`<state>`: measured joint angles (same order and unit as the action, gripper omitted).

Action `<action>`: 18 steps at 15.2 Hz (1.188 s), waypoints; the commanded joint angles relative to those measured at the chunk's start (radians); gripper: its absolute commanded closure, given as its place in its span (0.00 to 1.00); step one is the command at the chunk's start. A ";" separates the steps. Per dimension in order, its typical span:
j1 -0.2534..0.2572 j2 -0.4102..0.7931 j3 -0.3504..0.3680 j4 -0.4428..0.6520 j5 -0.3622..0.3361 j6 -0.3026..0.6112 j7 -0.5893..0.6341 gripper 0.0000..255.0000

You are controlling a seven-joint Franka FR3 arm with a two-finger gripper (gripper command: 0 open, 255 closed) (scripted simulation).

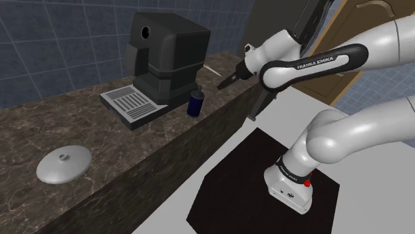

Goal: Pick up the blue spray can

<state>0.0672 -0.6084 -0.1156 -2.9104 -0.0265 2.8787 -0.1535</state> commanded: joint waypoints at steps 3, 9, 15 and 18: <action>0.142 0.246 -0.134 0.002 0.037 0.389 -0.050 0.00; 0.633 0.734 -0.742 0.169 -0.408 0.898 0.382 0.00; 0.525 0.946 -0.634 0.243 -0.412 1.077 0.476 0.00; 0.508 1.013 -0.612 0.257 -0.400 1.127 0.494 0.00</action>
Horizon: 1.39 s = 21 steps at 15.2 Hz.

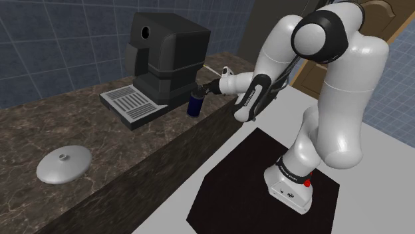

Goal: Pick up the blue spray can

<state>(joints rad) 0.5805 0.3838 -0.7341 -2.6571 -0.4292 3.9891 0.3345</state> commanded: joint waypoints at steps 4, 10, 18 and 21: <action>-0.009 0.032 0.010 0.006 0.005 0.025 0.008 1.00; -0.009 0.031 0.010 0.005 0.006 0.026 0.007 1.00; 0.027 -0.101 -0.033 -0.019 -0.015 -0.076 -0.029 1.00; 0.047 -0.172 -0.053 -0.030 -0.016 -0.133 -0.056 1.00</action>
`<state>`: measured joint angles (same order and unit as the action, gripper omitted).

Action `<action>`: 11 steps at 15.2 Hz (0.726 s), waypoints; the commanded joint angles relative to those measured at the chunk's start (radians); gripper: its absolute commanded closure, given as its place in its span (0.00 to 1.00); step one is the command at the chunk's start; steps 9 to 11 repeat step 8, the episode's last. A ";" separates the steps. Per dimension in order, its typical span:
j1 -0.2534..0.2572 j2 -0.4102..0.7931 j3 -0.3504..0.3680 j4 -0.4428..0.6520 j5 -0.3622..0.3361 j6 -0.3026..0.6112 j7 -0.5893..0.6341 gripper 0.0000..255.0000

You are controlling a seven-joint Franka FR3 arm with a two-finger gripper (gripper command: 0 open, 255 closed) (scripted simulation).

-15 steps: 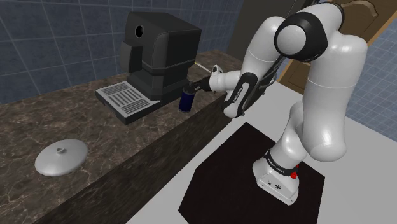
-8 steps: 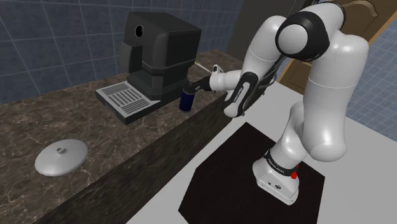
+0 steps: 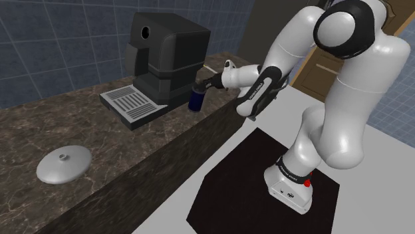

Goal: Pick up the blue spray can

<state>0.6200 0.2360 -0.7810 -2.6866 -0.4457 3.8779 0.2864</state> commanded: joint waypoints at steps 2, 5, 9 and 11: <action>0.022 -0.072 -0.018 -0.007 0.005 -0.061 -0.031 1.00; 0.044 -0.145 -0.033 -0.015 0.024 -0.122 -0.074 1.00; 0.051 -0.174 -0.036 -0.018 0.037 -0.146 -0.095 1.00; 0.051 -0.174 -0.036 -0.018 0.037 -0.146 -0.095 1.00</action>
